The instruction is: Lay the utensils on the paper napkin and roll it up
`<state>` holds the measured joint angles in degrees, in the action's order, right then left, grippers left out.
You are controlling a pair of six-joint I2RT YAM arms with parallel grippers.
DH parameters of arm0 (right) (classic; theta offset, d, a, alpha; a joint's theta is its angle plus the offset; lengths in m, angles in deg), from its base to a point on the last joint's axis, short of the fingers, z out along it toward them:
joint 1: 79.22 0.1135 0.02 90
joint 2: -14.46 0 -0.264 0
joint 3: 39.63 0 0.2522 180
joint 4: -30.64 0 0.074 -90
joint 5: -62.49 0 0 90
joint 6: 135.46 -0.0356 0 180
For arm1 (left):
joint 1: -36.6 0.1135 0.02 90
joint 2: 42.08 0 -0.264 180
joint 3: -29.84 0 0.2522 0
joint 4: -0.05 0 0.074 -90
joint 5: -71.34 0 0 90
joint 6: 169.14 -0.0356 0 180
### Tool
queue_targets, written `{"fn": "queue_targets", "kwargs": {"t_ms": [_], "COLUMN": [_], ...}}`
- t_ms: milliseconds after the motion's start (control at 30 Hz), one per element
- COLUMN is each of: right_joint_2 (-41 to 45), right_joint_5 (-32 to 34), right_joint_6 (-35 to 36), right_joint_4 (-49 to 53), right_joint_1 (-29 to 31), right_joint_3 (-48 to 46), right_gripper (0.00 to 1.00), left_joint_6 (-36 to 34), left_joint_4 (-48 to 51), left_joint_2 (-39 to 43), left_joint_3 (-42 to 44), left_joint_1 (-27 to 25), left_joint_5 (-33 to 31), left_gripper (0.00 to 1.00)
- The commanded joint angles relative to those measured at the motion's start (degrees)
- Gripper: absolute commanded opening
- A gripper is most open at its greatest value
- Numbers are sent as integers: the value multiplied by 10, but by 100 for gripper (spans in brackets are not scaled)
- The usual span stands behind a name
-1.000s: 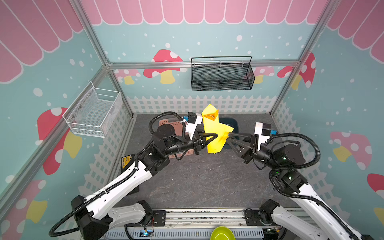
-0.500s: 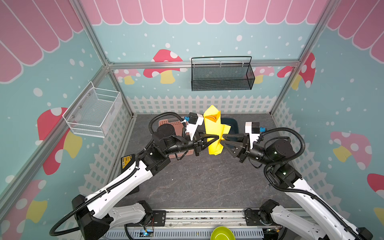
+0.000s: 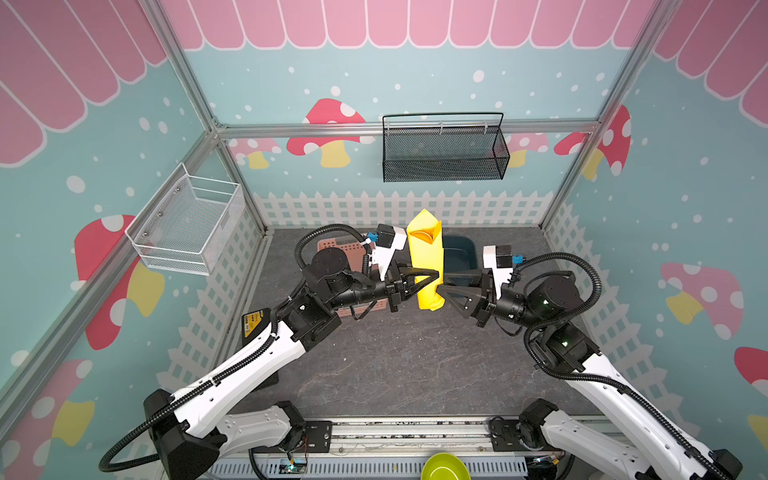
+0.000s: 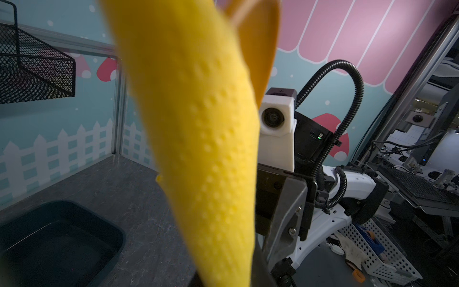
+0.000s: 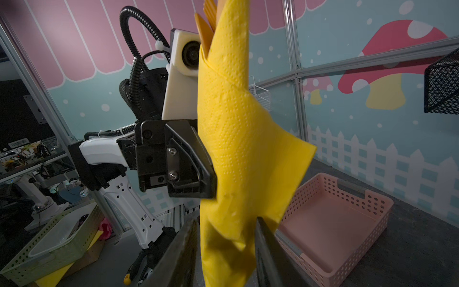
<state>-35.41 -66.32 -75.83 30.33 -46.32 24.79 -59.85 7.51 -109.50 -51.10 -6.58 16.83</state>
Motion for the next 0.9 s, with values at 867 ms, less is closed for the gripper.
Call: {"fn": "queue_targets", "kwargs": {"t_ms": [867], "right_joint_2": [-18], "right_joint_5": [-75], "right_joint_6": [-12], "right_joint_4": [-49], "right_joint_1": [-1], "right_joint_3": [20], "right_gripper": [32], "left_joint_6": [27], "left_joint_4": [-46], "left_joint_2": [-23], "left_joint_3": [-15], "left_joint_1": [2], "left_joint_5": [37], "left_gripper": [1]}}
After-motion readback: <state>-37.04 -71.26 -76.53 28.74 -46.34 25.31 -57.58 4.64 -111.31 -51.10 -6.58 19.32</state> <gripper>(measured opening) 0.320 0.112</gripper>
